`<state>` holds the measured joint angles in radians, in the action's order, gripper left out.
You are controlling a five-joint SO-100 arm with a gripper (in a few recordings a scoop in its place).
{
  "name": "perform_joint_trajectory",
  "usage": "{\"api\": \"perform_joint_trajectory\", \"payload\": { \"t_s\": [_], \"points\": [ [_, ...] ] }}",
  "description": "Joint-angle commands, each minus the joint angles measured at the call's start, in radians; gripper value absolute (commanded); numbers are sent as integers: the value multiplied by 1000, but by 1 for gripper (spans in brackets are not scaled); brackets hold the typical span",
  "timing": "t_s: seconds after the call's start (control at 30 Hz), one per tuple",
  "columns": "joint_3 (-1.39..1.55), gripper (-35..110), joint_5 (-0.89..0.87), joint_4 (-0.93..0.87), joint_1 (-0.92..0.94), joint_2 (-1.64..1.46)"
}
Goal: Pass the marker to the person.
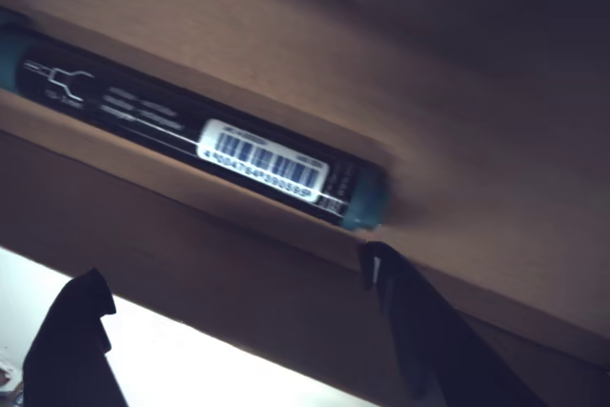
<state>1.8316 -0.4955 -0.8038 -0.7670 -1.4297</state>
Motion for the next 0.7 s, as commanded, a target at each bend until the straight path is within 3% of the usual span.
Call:
{"api": "perform_joint_trajectory", "payload": {
  "t_s": [0.0, 0.33, 0.67],
  "points": [
    [8, 58, -78, 32, -9, -6],
    [12, 58, -333, -43, 77, -14],
    [54, 57, -512, 44, 147, -51]
  ]
}}
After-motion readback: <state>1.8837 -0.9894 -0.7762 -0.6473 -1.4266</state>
